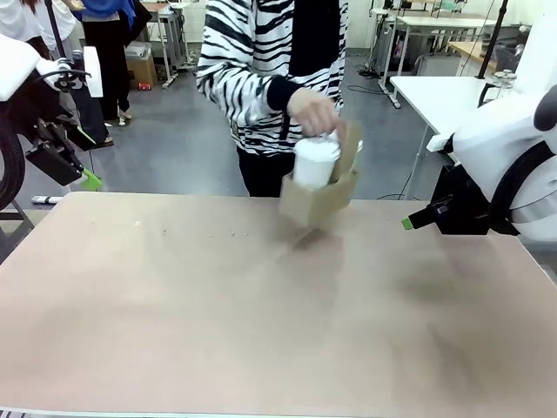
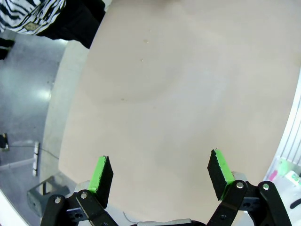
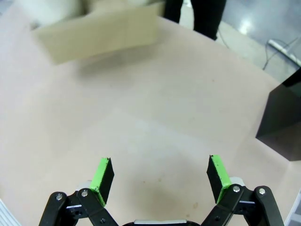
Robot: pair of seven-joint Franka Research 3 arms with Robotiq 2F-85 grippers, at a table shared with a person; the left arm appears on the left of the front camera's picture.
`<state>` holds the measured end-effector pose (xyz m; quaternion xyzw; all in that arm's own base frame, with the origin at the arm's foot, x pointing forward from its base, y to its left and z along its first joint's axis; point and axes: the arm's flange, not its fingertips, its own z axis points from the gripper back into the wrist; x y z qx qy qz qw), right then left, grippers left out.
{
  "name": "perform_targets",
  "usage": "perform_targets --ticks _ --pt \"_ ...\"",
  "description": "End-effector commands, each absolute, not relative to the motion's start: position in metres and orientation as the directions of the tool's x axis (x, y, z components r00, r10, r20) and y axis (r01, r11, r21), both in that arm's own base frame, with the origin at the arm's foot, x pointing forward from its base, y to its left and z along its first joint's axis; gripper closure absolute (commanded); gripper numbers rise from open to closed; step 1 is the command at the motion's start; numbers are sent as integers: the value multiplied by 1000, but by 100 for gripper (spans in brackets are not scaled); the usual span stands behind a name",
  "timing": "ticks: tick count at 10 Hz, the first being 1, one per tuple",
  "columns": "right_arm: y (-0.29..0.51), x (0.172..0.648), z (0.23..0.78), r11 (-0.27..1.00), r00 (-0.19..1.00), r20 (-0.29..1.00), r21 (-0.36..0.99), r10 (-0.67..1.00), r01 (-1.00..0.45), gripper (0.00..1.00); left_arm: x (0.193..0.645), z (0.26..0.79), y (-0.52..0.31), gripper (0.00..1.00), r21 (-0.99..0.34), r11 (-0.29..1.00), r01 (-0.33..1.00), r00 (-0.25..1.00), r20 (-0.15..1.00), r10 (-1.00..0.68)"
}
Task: Pour a drink into a cup and package it in a carrier.
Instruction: Insert the held 600 ml Paper Cup into the Cup Carrier.
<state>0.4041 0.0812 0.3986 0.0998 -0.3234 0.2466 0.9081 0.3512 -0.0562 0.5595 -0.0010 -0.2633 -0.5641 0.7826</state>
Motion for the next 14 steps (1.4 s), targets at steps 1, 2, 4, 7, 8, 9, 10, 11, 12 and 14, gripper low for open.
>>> perform_targets --ticks 1,2,4,7,8,9,10,11,12,14 --pt "84 403 399 862 662 647 15 379 -507 0 350 562 -56 0 290 377 879 238 418 -877" --pt "84 403 399 862 662 647 15 379 -507 0 350 562 -56 0 290 377 879 238 418 -877" --pt "84 403 399 862 662 647 15 379 -507 0 350 562 -56 0 290 377 879 238 418 -877" --pt "84 403 399 862 662 647 15 379 -507 0 350 562 -56 0 290 377 879 238 418 -877" --pt "84 403 399 862 662 647 15 379 -507 0 350 562 -56 0 290 377 879 238 418 -877" --pt "84 403 399 862 662 647 15 379 -507 0 350 562 -56 0 290 377 879 238 418 -877" --pt "84 403 399 862 662 647 15 379 -507 0 350 562 -56 0 290 377 879 238 418 -877" --pt "84 403 399 862 662 647 15 379 -507 0 350 562 -56 0 290 377 879 238 418 -877" --pt "84 403 399 862 662 647 15 379 -507 0 350 562 -56 0 290 377 879 238 418 -877" --pt "84 403 399 862 662 647 15 379 -507 0 350 562 -56 0 290 377 879 238 418 -877"
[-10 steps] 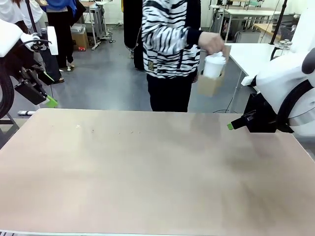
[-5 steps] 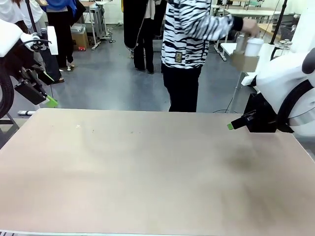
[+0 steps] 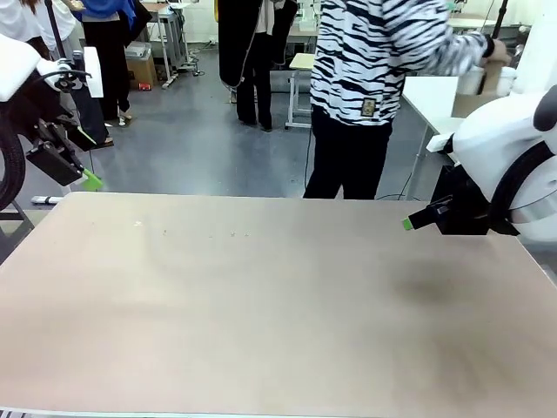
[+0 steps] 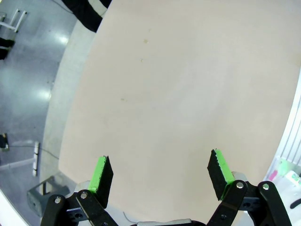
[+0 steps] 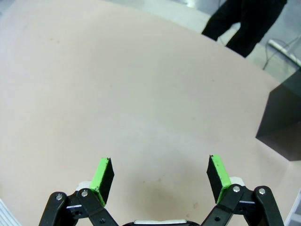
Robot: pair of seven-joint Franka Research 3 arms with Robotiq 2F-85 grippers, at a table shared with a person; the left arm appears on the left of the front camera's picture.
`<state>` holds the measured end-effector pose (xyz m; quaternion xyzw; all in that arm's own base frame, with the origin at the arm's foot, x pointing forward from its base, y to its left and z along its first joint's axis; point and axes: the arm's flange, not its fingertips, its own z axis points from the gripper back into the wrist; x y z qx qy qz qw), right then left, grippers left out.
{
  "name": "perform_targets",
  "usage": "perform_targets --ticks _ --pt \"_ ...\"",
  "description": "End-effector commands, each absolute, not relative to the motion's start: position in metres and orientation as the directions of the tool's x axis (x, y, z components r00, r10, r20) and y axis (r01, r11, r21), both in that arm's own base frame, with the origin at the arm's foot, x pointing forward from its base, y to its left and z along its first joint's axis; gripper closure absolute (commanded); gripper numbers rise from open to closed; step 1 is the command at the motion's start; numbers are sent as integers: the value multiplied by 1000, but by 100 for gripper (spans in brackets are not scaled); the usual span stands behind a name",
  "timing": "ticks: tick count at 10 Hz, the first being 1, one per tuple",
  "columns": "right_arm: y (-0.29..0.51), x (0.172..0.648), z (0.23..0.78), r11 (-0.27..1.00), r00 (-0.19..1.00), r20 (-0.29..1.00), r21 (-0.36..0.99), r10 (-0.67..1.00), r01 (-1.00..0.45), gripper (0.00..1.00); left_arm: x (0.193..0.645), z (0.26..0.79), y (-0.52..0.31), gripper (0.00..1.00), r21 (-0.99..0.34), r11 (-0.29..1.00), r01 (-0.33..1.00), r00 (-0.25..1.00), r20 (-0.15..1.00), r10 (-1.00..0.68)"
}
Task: Pour a drink into a cup and package it in a carrier.
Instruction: Insert the held 600 ml Paper Cup into the Cup Carrier.
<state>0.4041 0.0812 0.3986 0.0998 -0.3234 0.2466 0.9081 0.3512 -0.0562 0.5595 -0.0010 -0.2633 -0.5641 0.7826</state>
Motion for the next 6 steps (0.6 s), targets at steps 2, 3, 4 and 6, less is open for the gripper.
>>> perform_targets --ticks 2,3,4,6 --pt "84 403 399 862 662 647 15 379 -507 0 350 562 -56 0 290 377 879 238 418 -877" --pt "84 403 399 862 662 647 15 379 -507 0 350 562 -56 0 290 377 879 238 418 -877" --pt "84 403 399 862 662 647 15 379 -507 0 350 562 -56 0 290 377 879 238 418 -877" --pt "84 403 399 862 662 647 15 379 -507 0 350 562 -56 0 290 377 879 238 418 -877"
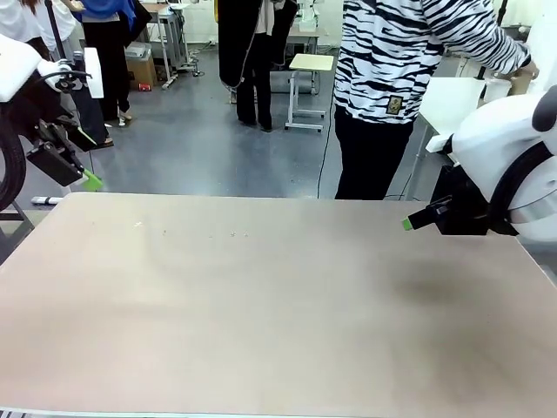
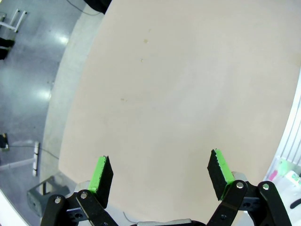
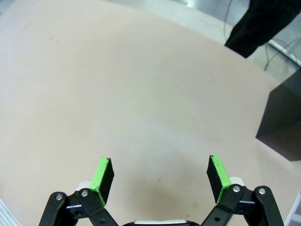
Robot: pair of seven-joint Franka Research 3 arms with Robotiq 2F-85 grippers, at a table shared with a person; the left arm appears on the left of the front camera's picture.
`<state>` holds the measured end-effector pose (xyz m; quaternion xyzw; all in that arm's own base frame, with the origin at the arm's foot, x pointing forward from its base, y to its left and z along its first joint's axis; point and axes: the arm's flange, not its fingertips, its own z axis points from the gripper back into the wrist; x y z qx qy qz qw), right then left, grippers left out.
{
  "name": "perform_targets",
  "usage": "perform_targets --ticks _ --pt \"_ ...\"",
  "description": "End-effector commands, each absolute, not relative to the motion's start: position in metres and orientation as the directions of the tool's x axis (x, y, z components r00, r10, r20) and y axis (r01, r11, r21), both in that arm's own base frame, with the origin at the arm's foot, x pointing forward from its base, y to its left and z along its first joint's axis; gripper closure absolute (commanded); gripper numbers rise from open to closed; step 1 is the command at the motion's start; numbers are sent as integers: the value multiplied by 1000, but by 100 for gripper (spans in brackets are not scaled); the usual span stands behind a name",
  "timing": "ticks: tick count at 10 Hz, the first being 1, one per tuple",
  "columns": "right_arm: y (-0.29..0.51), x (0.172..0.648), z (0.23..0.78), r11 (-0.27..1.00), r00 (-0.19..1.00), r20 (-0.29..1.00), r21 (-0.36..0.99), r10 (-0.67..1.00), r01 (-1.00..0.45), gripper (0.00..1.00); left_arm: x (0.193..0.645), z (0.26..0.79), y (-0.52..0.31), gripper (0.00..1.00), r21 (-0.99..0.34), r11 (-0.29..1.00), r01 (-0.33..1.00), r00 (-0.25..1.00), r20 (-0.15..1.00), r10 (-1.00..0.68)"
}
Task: Pour a drink into a cup and package it in a carrier.
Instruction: Insert the held 600 ml Paper Cup into the Cup Carrier.
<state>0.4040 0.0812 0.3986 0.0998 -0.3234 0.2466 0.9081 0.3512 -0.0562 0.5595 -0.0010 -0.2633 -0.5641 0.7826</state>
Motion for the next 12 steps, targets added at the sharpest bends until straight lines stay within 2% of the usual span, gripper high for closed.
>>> perform_targets --ticks 1,12 --pt "84 403 399 862 662 647 15 379 -507 0 350 562 -56 0 290 377 879 238 418 -877" --pt "84 403 399 862 662 647 15 379 -507 0 350 562 -56 0 290 377 879 238 418 -877"
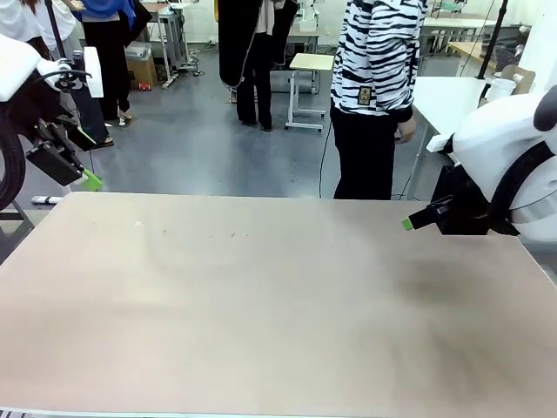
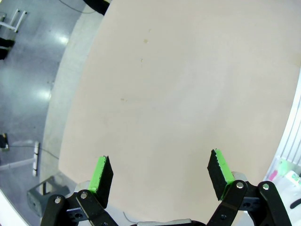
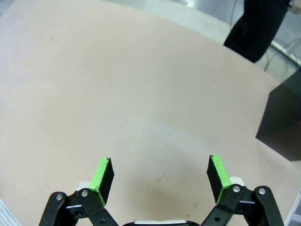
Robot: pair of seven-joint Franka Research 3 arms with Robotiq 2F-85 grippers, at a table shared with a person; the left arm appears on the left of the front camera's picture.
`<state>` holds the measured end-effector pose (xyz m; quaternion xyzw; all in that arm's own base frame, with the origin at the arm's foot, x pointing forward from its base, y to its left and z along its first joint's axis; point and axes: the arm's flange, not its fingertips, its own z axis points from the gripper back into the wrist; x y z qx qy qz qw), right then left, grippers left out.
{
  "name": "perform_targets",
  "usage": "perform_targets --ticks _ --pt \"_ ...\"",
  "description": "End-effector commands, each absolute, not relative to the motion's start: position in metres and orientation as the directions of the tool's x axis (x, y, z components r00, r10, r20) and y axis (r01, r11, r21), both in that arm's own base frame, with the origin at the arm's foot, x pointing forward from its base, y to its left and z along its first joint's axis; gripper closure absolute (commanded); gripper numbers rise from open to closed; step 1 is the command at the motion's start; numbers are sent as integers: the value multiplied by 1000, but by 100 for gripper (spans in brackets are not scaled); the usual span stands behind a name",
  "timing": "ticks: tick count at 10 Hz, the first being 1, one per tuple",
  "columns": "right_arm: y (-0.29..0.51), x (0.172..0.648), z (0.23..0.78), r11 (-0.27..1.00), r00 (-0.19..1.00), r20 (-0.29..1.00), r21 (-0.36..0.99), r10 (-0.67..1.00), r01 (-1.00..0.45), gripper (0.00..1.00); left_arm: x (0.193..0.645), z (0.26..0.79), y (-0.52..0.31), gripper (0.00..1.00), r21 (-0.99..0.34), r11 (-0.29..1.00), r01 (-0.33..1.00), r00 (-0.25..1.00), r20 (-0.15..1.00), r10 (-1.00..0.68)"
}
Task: Pour a drink into a cup and package it in a carrier.
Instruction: Insert the held 600 ml Paper Cup into the Cup Carrier.
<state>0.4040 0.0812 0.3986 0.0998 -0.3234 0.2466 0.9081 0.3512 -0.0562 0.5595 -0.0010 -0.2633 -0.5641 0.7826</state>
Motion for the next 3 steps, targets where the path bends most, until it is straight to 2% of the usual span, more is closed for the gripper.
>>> perform_targets --ticks 1,3 --pt "84 403 399 862 662 647 15 379 -507 0 350 562 -56 0 290 377 879 238 418 -877" --pt "84 403 399 862 662 647 15 379 -507 0 350 562 -56 0 290 377 879 238 418 -877"
